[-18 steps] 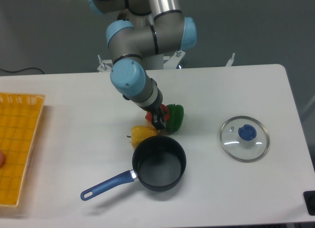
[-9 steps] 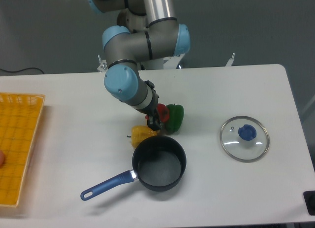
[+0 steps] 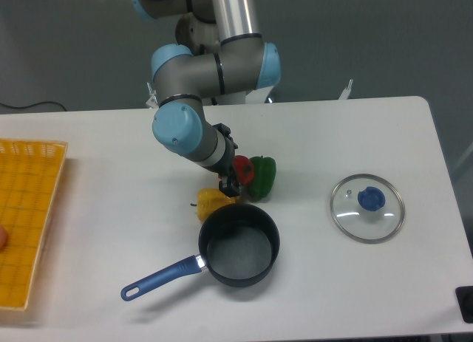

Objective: Pick up the red pepper
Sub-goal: 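Lower the gripper onto the red pepper beside the green pepper, then close the gripper around the red pepper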

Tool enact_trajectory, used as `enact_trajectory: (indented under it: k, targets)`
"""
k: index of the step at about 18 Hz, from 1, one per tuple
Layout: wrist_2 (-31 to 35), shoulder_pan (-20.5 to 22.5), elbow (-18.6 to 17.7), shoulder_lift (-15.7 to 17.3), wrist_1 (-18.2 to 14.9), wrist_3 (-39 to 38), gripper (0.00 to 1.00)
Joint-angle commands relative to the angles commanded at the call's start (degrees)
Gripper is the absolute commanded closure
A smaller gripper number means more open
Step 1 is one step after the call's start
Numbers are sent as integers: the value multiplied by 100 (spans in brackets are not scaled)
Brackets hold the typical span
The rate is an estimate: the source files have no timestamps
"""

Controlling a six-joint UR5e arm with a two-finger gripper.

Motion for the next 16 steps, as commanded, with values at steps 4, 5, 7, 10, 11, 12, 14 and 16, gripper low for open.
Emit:
enact_trajectory:
  k: [4, 5, 7, 10, 11, 12, 14, 16]
  targets:
    - [9, -18, 0, -27, 0, -141, 0]
    - [9, -18, 0, -35, 9, -141, 0]
    - [9, -18, 0, -53, 9, -150, 0]
    - [9, -18, 9, -88, 9, -167, 0]
    - [26, -18, 9, -132, 9, -184, 0]
    - [87, -18, 9, -176, 9, -254, 0]
    - [255, -18, 9, -202, 9, -316, 0]
    - [255, -18, 9, -220, 9, -325, 0]
